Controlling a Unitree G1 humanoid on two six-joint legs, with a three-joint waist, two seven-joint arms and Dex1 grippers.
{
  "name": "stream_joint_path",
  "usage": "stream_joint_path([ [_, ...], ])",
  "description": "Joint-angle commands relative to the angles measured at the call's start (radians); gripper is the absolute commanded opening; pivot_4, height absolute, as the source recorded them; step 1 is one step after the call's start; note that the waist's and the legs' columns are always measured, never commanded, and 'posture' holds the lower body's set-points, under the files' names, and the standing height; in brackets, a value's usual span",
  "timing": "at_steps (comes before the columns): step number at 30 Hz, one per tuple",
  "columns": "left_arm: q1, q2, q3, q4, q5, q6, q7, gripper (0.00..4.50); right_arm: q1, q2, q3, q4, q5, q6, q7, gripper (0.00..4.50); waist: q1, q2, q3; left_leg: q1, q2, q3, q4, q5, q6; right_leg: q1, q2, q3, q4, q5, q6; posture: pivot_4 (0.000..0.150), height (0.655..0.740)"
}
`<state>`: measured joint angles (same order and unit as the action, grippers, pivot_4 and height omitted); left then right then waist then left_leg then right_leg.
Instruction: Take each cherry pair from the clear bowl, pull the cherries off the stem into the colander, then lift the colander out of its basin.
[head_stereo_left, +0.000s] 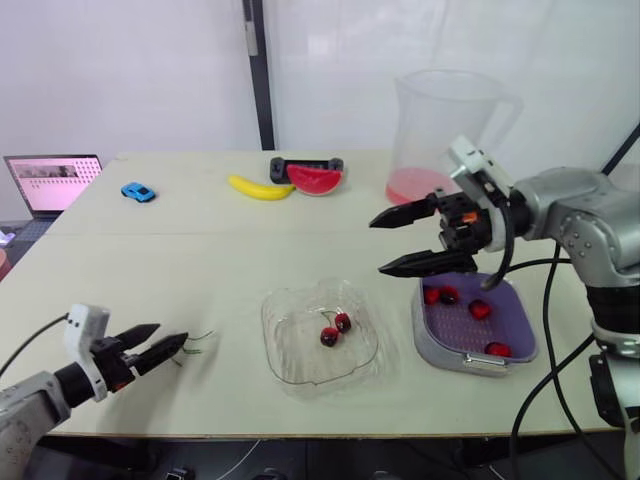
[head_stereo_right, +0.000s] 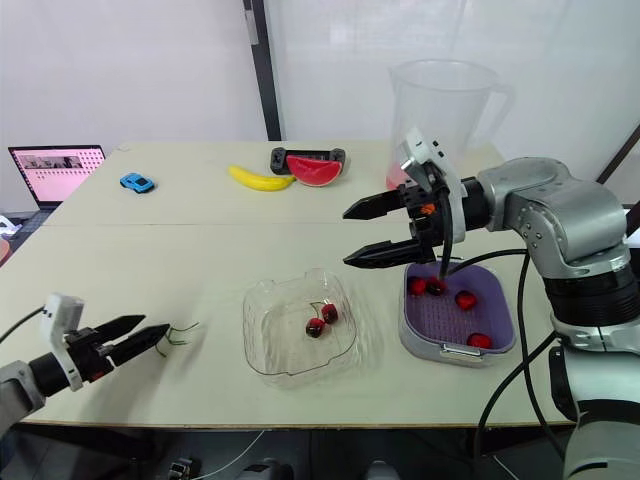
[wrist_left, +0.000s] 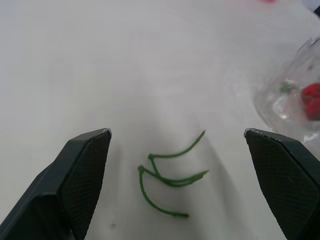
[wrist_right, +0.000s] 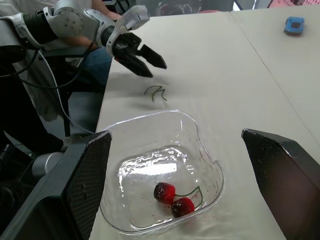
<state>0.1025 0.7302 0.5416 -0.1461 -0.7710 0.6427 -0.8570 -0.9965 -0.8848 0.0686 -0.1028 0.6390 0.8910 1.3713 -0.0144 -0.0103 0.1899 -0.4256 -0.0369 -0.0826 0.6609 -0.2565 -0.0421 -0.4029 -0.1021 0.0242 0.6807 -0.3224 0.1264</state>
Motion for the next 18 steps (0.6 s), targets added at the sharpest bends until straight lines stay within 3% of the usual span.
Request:
stream_joint_path([
  [1, -0.033, 0.042, 0.09, -0.048, -0.057, -0.039, -0.059, 4.47, -0.005, -0.028, -0.051, -0.047, 0.036, 0.028, -0.016, 4.5, 0.002, 0.0, 0.0, 0.0, 0.0, 0.0, 0.0, 0.0, 0.0, 0.0, 0.0, 0.0, 0.0, 0.0, 0.0, 0.15, 0.74],
  [5, -0.114, 0.122, 0.114, -0.108, -0.146, 0.005, -0.11, 4.47, 0.029, -0.066, -0.071, -0.094, 0.061, 0.066, -0.032, 4.5, 0.006, 0.0, 0.0, -0.001, 0.0, -0.001, 0.0, 0.0, 0.0, 0.001, -0.001, -0.001, -0.001, 0.0, 0.0, 0.15, 0.74],
  [12, -0.25, 0.301, 0.012, -0.177, -0.253, 0.116, -0.25, 4.47, 0.109, -0.083, -0.081, -0.193, 0.046, 0.045, -0.111, 4.5, -0.005, 0.0, 0.0, 0.0, 0.0, 0.001, -0.002, 0.0, 0.0, 0.0, 0.0, 0.0, -0.001, 0.0, 0.0, 0.15, 0.74],
  [18, -0.318, 0.348, -0.084, -0.194, -0.191, 0.084, -0.312, 4.47, 0.11, -0.021, -0.051, -0.263, -0.034, 0.023, -0.308, 4.5, -0.008, 0.001, 0.0, 0.0, 0.0, 0.001, -0.002, 0.0, 0.0, -0.001, 0.001, 0.001, 0.0, 0.0, 0.0, 0.15, 0.74],
])
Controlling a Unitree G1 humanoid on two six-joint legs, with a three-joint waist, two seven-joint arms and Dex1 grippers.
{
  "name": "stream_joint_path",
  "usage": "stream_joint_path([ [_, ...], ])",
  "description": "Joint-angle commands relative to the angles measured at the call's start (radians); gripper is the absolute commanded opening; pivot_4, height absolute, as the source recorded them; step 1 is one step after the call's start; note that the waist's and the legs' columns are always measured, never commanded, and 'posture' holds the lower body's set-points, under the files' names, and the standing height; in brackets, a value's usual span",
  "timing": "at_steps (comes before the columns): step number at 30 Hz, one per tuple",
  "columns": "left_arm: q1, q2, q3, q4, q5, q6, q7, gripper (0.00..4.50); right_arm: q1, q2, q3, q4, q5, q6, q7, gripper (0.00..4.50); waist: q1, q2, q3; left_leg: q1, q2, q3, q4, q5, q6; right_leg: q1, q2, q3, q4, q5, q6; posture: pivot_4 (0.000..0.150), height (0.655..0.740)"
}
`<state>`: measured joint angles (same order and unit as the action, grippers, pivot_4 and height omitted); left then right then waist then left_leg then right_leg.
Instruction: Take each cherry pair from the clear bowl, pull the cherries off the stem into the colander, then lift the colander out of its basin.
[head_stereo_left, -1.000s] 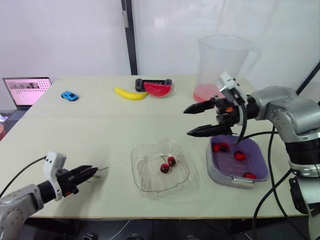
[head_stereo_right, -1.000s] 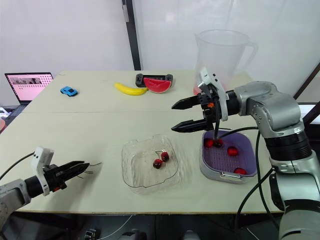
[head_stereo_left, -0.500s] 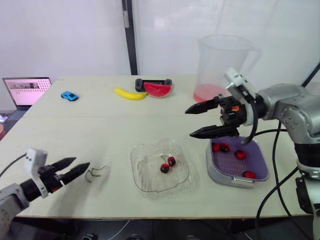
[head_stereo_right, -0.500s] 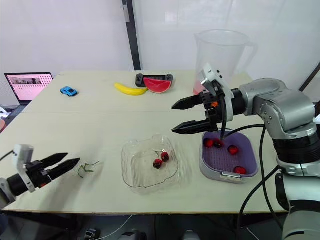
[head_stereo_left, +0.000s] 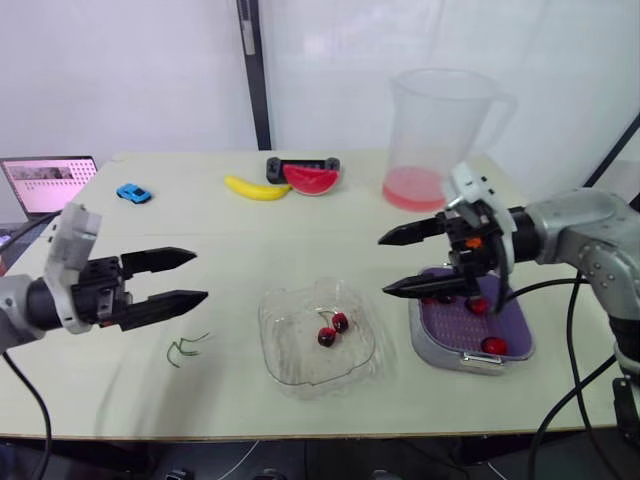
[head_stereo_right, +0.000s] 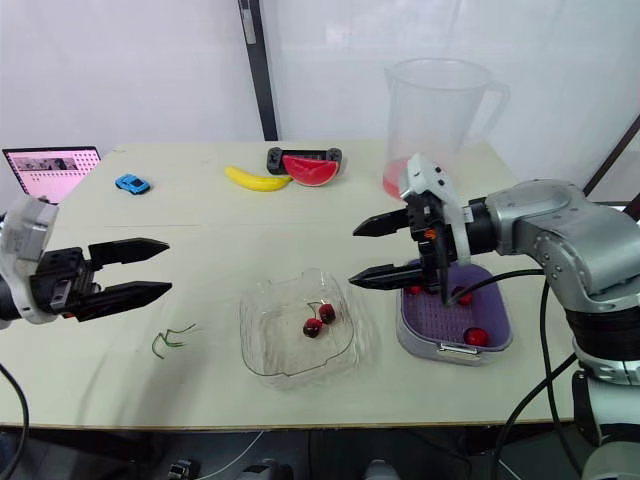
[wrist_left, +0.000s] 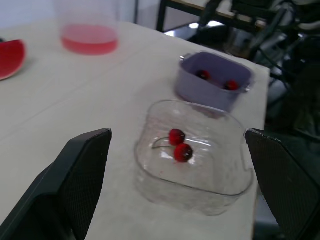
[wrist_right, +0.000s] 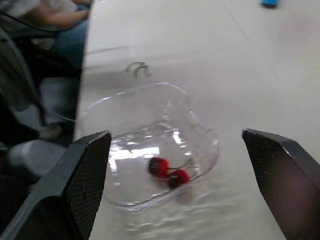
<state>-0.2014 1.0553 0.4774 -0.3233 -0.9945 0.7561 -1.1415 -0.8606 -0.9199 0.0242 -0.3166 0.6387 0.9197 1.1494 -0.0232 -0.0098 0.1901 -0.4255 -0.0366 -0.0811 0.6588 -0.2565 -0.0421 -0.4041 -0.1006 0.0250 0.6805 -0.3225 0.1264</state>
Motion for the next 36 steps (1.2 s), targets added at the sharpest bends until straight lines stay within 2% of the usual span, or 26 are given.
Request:
stream_joint_path([
  [1, -0.021, 0.022, -0.027, -0.015, 0.038, -0.035, -0.033, 4.47, -0.041, 0.012, 0.01, -0.059, -0.039, 0.023, -0.106, 4.5, 0.001, 0.0, 0.0, 0.0, 0.0, 0.0, 0.0, 0.0, 0.0, 0.0, 0.0, 0.0, 0.0, 0.0, 0.0, 0.15, 0.74],
  [3, -0.033, 0.02, -0.034, -0.018, 0.037, -0.04, -0.045, 4.47, -0.101, 0.006, 0.052, -0.069, -0.033, 0.108, -0.127, 4.5, 0.002, 0.0, 0.0, 0.0, 0.0, 0.0, 0.0, 0.0, 0.0, 0.0, 0.0, 0.0, 0.0, 0.0, 0.0, 0.15, 0.74],
  [7, -0.015, 0.019, -0.062, -0.044, 0.081, -0.073, -0.064, 4.47, -0.343, 0.004, 0.277, -0.048, -0.03, 0.346, -0.079, 4.5, -0.001, 0.001, 0.001, 0.0, 0.0, 0.0, 0.0, 0.0, 0.0, -0.001, 0.001, 0.0, 0.0, 0.0, 0.0, 0.15, 0.74],
  [13, -0.002, -0.025, -0.088, -0.064, 0.112, -0.114, -0.058, 4.47, -0.495, 0.081, 0.506, -0.01, -0.055, 0.519, -0.094, 4.5, 0.001, 0.0, 0.0, 0.0, 0.001, 0.0, -0.001, 0.0, 0.0, -0.001, 0.001, 0.001, 0.0, 0.0, 0.0, 0.15, 0.74],
  [17, 0.01, -0.06, -0.102, -0.062, 0.149, -0.154, -0.046, 4.47, -0.537, 0.127, 0.688, -0.021, -0.13, 0.475, -0.099, 4.5, 0.003, 0.0, 0.0, 0.0, 0.001, -0.001, -0.001, 0.0, 0.0, -0.001, 0.001, 0.0, 0.0, 0.0, 0.0, 0.15, 0.74],
  [19, 0.022, -0.07, -0.106, -0.062, 0.165, -0.166, -0.044, 4.47, -0.545, 0.206, 0.733, 0.035, -0.16, 0.482, -0.138, 4.5, -0.002, 0.0, 0.0, 0.0, 0.0, -0.001, -0.001, 0.0, 0.0, -0.001, 0.001, 0.001, 0.0, 0.0, 0.0, 0.15, 0.74],
  [22, 0.021, -0.08, -0.116, -0.056, 0.182, -0.169, -0.028, 4.47, -0.54, 0.261, 0.787, 0.072, -0.201, 0.462, -0.161, 4.5, -0.012, 0.0, 0.0, 0.0, 0.0, -0.001, -0.001, 0.0, 0.0, -0.003, 0.002, 0.0, 0.002, 0.0, 0.0, 0.15, 0.74],
  [26, 0.001, -0.089, -0.137, -0.036, 0.227, -0.19, 0.004, 4.47, -0.541, 0.307, 0.846, 0.1, -0.25, 0.407, -0.167, 4.5, -0.016, 0.0, 0.0, -0.001, 0.0, -0.002, -0.001, 0.0, -0.001, -0.003, 0.001, 0.0, 0.002, 0.0, 0.0, 0.15, 0.74],
  [36, 0.015, -0.092, -0.129, -0.059, 0.223, -0.173, 0.027, 4.47, -0.486, 0.355, 0.914, 0.138, -0.321, 0.346, -0.156, 4.5, -0.022, 0.0, 0.0, -0.001, 0.0, -0.002, -0.002, 0.001, -0.001, -0.004, 0.002, 0.0, 0.002, 0.0, 0.0, 0.15, 0.74],
])
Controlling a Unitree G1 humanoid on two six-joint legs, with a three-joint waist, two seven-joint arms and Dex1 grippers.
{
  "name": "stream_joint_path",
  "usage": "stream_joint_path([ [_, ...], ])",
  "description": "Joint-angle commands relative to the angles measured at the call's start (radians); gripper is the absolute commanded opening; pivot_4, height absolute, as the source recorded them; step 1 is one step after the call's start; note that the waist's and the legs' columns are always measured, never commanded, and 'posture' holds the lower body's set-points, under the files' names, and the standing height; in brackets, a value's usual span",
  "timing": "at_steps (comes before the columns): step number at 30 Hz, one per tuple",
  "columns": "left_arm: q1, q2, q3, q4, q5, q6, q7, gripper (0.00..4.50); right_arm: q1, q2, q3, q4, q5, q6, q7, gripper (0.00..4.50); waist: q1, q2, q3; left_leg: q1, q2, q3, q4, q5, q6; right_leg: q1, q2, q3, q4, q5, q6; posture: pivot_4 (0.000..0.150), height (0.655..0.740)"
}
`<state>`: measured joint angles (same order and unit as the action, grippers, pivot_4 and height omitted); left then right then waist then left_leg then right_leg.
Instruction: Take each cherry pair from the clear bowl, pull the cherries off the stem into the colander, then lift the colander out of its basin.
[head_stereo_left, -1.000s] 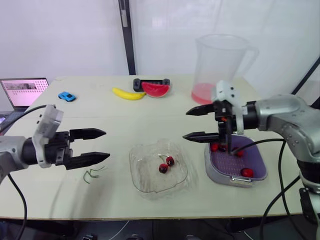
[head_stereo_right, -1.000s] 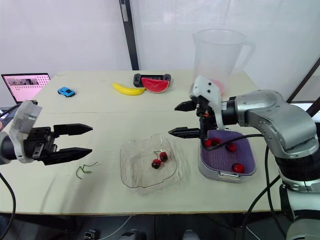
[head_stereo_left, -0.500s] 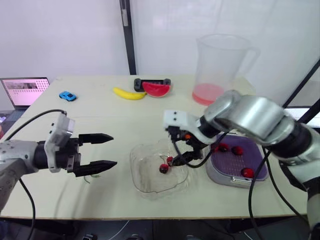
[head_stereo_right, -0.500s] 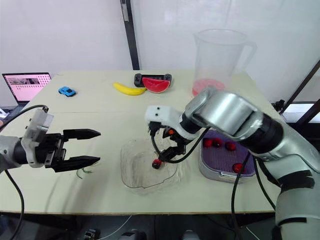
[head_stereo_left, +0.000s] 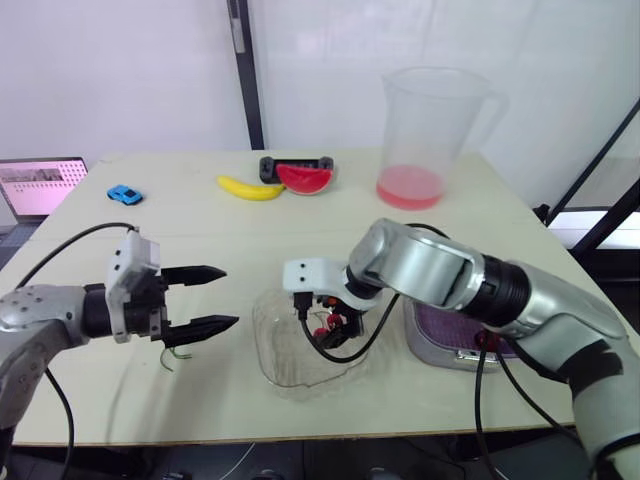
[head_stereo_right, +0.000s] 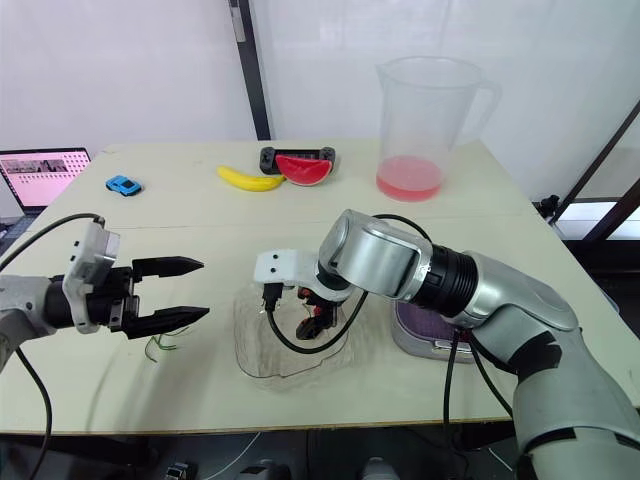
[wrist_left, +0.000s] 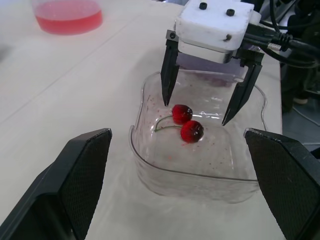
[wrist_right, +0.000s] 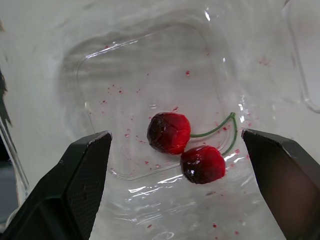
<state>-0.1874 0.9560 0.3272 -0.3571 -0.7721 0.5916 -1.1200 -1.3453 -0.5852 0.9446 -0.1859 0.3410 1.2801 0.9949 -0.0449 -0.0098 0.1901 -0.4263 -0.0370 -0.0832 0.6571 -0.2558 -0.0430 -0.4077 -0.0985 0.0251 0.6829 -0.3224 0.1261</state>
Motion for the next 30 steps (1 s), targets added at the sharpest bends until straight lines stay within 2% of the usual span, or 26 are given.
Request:
stream_joint_path([
  [1, 0.001, 0.008, 0.021, -0.027, -0.001, -0.008, 0.007, 4.47, 0.003, 0.026, -0.007, 0.014, -0.027, -0.015, -0.001, 4.5, 0.0, 0.0, 0.0, 0.0, 0.0, 0.0, 0.0, 0.0, 0.0, 0.0, 0.0, 0.0, 0.0, 0.0, 0.0, 0.15, 0.74],
  [5, -0.028, 0.003, 0.02, -0.044, -0.029, 0.005, 0.023, 4.47, 0.032, 0.045, 0.01, 0.059, -0.049, -0.038, 0.007, 4.5, 0.001, 0.0, 0.0, 0.0, 0.0, 0.0, 0.0, 0.0, 0.0, 0.0, 0.0, 0.0, 0.0, 0.0, 0.0, 0.15, 0.74],
  [7, -0.043, 0.009, 0.019, -0.043, -0.03, 0.011, 0.023, 4.5, 0.044, 0.054, 0.026, 0.075, -0.063, -0.052, 0.011, 3.9, 0.001, 0.0, 0.0, 0.0, 0.0, 0.0, 0.0, 0.0, 0.0, 0.0, 0.0, 0.0, 0.0, 0.0, 0.0, 0.15, 0.74],
  [16, -0.067, 0.019, 0.025, -0.033, -0.037, 0.03, 0.029, 4.5, 0.061, 0.078, 0.037, 0.098, -0.106, -0.065, 0.02, 3.9, 0.0, 0.0, 0.0, 0.0, 0.0, 0.0, 0.0, 0.0, 0.0, 0.0, 0.0, 0.0, 0.0, 0.0, 0.0, 0.15, 0.74],
  [19, -0.071, 0.016, 0.02, -0.035, -0.036, 0.032, 0.033, 4.5, 0.064, 0.085, 0.03, 0.101, -0.115, -0.063, 0.019, 3.14, 0.001, 0.0, 0.0, 0.0, 0.0, 0.0, 0.0, 0.0, 0.0, 0.0, 0.0, 0.0, 0.0, 0.0, 0.0, 0.15, 0.74],
  [22, -0.076, 0.014, 0.014, -0.035, -0.036, 0.033, 0.035, 4.5, 0.063, 0.089, 0.027, 0.102, -0.123, -0.063, 0.02, 1.71, 0.0, 0.0, 0.0, 0.0, 0.0, 0.0, 0.0, 0.0, 0.0, 0.0, 0.0, 0.0, 0.0, 0.0, 0.0, 0.15, 0.74],
  [30, -0.091, 0.009, -0.003, -0.026, -0.03, 0.033, 0.034, 4.5, 0.059, 0.096, 0.004, 0.088, -0.124, -0.053, 0.03, 1.71, 0.0, 0.0, 0.0, 0.0, 0.0, 0.0, 0.0, 0.0, 0.0, 0.0, 0.0, 0.0, 0.0, 0.0, 0.0, 0.15, 0.74],
])
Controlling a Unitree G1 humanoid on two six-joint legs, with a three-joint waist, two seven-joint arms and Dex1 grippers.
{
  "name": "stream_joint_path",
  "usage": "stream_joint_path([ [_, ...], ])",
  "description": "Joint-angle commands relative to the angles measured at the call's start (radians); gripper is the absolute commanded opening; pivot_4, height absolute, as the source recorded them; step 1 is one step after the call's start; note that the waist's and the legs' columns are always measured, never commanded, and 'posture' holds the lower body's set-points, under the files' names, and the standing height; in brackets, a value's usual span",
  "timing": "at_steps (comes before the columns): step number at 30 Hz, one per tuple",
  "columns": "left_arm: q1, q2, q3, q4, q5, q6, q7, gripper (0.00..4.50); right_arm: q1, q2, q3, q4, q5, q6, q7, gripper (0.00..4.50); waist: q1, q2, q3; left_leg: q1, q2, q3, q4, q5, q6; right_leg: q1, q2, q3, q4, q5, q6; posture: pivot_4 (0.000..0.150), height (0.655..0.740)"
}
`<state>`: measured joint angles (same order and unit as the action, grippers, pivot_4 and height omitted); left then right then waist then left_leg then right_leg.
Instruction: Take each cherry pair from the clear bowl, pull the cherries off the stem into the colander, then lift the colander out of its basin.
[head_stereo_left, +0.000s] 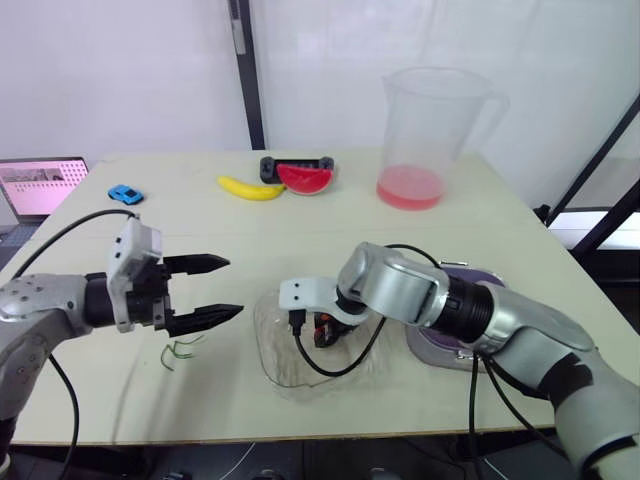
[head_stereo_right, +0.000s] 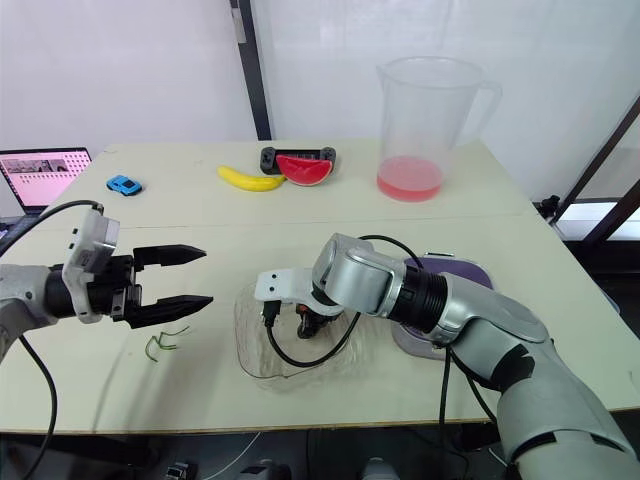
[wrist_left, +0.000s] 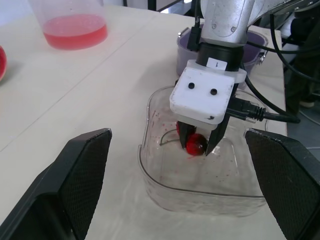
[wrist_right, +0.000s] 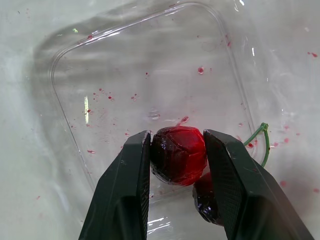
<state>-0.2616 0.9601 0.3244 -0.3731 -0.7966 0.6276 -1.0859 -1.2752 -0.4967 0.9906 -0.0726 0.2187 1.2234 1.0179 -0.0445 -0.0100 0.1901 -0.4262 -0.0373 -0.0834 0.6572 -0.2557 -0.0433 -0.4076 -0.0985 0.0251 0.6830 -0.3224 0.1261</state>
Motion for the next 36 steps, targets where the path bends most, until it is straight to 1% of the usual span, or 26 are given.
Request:
stream_joint_path([
  [1, -0.018, 0.004, -0.001, -0.011, -0.006, -0.003, 0.0, 4.5, -0.011, 0.007, -0.043, -0.029, -0.002, 0.004, 0.008, 1.71, 0.0, 0.0, 0.0, 0.0, 0.0, 0.0, 0.0, 0.0, 0.0, 0.0, 0.0, 0.0, 0.0, 0.0, 0.0, 0.15, 0.74],
  [4, -0.025, 0.003, -0.008, -0.005, -0.004, -0.003, 0.0, 4.5, -0.009, 0.021, -0.063, -0.035, 0.005, 0.004, 0.007, 1.71, 0.0, 0.0, 0.0, 0.0, 0.0, 0.0, 0.0, 0.0, 0.0, 0.0, 0.0, 0.0, 0.0, 0.0, 0.0, 0.15, 0.74],
  [8, -0.028, 0.006, -0.013, -0.001, -0.004, -0.004, 0.0, 4.5, -0.012, 0.07, -0.108, -0.043, 0.025, 0.034, -0.003, 1.71, -0.001, 0.0, 0.0, 0.0, 0.0, 0.0, -0.001, 0.0, 0.0, 0.0, 0.0, 0.0, 0.0, 0.0, 0.0, 0.15, 0.74],
  [14, -0.034, 0.009, -0.02, 0.003, -0.002, 0.0, -0.002, 4.5, -0.001, 0.136, -0.158, -0.022, 0.053, 0.085, -0.024, 1.71, 0.0, 0.0, 0.0, 0.0, 0.0, 0.0, -0.001, 0.0, -0.001, 0.0, 0.0, 0.0, 0.0, 0.0, 0.0, 0.15, 0.74],
  [21, -0.041, 0.012, -0.038, 0.01, 0.004, 0.006, -0.007, 4.5, 0.013, 0.172, -0.213, 0.018, 0.075, 0.123, -0.063, 1.71, 0.0, 0.0, 0.0, 0.0, 0.0, 0.0, -0.001, 0.001, -0.001, 0.0, 0.0, 0.0, 0.0, 0.0, 0.0, 0.15, 0.74],
  [24, -0.049, 0.01, -0.049, 0.018, 0.007, 0.005, -0.011, 4.5, 0.004, 0.168, -0.235, 0.019, 0.084, 0.129, -0.07, 2.57, -0.001, 0.0, 0.0, 0.0, 0.0, 0.0, -0.001, 0.001, -0.001, 0.0, 0.0, 0.0, 0.0, 0.0, 0.0, 0.15, 0.74],
  [25, -0.053, 0.009, -0.053, 0.021, 0.008, 0.003, -0.012, 4.5, -0.006, 0.16, -0.251, 0.016, 0.088, 0.131, -0.07, 2.99, -0.001, 0.0, 0.0, 0.0, 0.0, 0.0, -0.001, 0.001, -0.001, 0.0, 0.0, 0.0, 0.0, 0.0, 0.0, 0.15, 0.74],
  [26, -0.058, 0.008, -0.057, 0.024, 0.009, 0.002, -0.013, 4.5, -0.017, 0.145, -0.265, 0.003, 0.095, 0.132, -0.064, 3.63, 0.0, 0.0, 0.0, 0.0, 0.0, 0.0, -0.001, 0.001, -0.001, 0.0, 0.0, 0.0, 0.0, 0.0, 0.0, 0.15, 0.74],
  [27, -0.062, 0.008, -0.06, 0.028, 0.01, 0.0, -0.015, 4.5, -0.024, 0.121, -0.271, -0.019, 0.1, 0.125, -0.053, 4.05, 0.0, 0.0, 0.0, 0.0, 0.0, 0.0, -0.001, 0.001, -0.001, 0.0, 0.0, 0.0, 0.0, 0.0, 0.0, 0.15, 0.74],
  [30, -0.068, 0.006, -0.07, 0.04, 0.017, -0.01, -0.02, 4.5, -0.016, 0.08, -0.262, -0.059, 0.101, 0.085, -0.039, 4.05, 0.0, 0.0, 0.0, 0.0, -0.001, 0.0, -0.001, 0.001, -0.001, 0.0, 0.0, 0.0, 0.0, 0.0, 0.0, 0.15, 0.74],
  [32, -0.072, 0.003, -0.075, 0.046, 0.023, -0.015, -0.024, 4.5, 0.01, 0.048, -0.222, -0.079, 0.066, -0.01, -0.034, 4.05, -0.001, 0.0, 0.0, 0.0, -0.001, 0.0, -0.001, 0.0, -0.001, 0.0, 0.0, 0.0, 0.0, 0.0, 0.0, 0.15, 0.74],
  [36, -0.084, -0.005, -0.08, 0.054, 0.029, -0.018, -0.027, 4.5, 0.033, 0.029, -0.17, -0.079, 0.031, -0.075, -0.023, 4.05, -0.003, 0.0, 0.0, 0.0, -0.001, 0.0, -0.001, 0.001, -0.001, 0.0, 0.0, 0.0, 0.0, 0.0, 0.0, 0.15, 0.74],
])
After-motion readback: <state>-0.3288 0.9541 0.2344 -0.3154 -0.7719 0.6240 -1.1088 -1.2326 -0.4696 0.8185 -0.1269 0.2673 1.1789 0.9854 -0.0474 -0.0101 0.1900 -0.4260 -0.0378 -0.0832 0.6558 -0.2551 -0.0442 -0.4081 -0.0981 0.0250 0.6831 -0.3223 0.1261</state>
